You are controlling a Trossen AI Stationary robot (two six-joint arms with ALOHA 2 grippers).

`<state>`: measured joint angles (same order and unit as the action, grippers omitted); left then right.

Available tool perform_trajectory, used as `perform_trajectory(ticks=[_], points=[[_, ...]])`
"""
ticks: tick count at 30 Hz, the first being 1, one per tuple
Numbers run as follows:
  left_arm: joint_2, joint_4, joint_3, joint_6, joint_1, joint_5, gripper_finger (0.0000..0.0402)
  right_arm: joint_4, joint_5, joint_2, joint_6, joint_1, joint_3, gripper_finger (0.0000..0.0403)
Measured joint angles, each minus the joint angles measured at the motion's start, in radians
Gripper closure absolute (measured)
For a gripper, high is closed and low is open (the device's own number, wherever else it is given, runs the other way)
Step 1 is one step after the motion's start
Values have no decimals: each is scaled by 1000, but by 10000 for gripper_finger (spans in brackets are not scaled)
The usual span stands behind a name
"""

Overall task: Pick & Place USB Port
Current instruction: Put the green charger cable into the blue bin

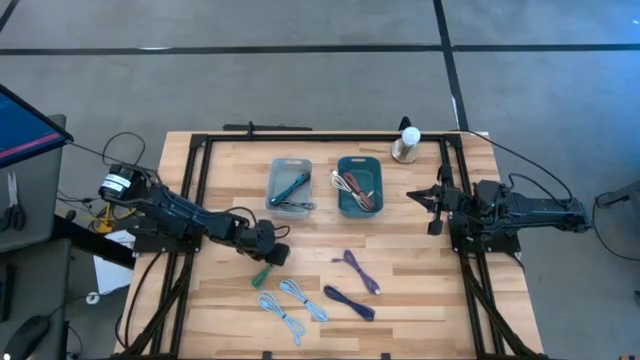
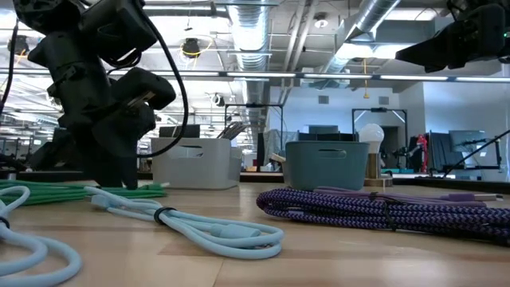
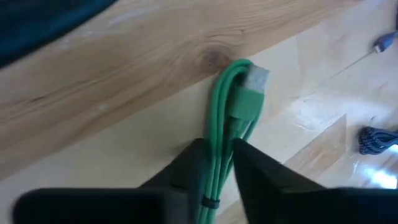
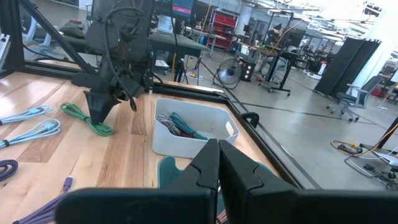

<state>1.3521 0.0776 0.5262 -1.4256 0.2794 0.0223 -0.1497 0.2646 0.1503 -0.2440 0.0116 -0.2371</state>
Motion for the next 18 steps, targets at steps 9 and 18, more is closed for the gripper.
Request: perform_trajectory(ticks=[9, 18], points=[[1, -12, -1, 53, 2, 26, 384, 0, 0, 0, 0, 0, 0, 403], [-56, -72, 11, 215, -8, 137, 394, 0, 0, 0, 0, 0, 0, 403]])
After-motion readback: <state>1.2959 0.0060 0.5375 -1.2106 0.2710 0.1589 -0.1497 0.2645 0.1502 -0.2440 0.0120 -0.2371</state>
